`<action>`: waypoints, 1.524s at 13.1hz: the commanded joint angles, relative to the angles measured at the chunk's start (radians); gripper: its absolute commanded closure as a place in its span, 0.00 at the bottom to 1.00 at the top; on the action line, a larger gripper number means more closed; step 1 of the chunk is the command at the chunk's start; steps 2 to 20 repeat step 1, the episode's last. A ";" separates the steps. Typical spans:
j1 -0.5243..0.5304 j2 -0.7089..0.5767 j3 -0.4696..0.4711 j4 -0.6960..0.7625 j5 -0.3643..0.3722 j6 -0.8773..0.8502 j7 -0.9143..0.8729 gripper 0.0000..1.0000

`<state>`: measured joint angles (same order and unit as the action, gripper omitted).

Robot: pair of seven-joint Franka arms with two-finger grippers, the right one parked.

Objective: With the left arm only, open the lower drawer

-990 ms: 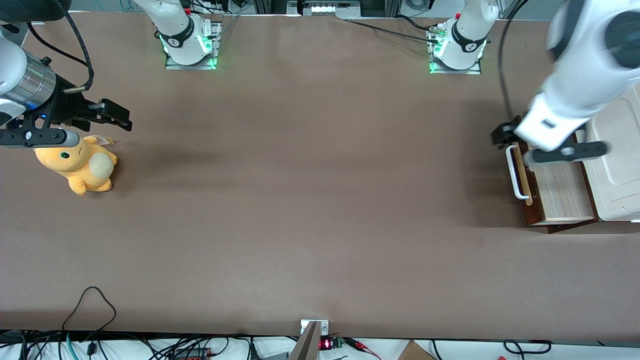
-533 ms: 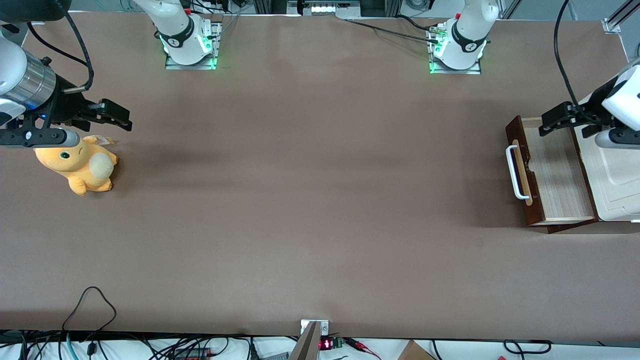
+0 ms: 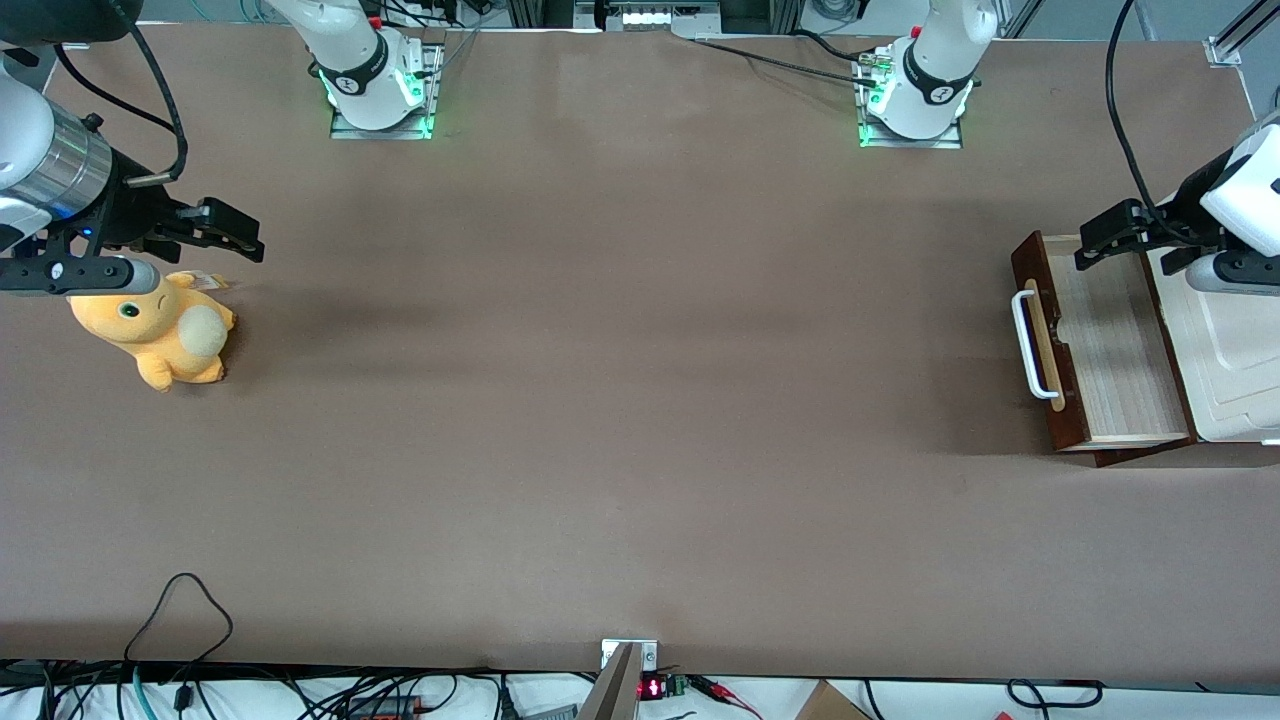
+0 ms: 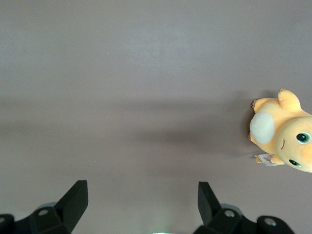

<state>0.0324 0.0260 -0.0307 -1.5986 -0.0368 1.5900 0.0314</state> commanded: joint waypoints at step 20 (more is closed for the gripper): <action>0.000 -0.003 -0.002 0.014 -0.002 -0.010 0.021 0.00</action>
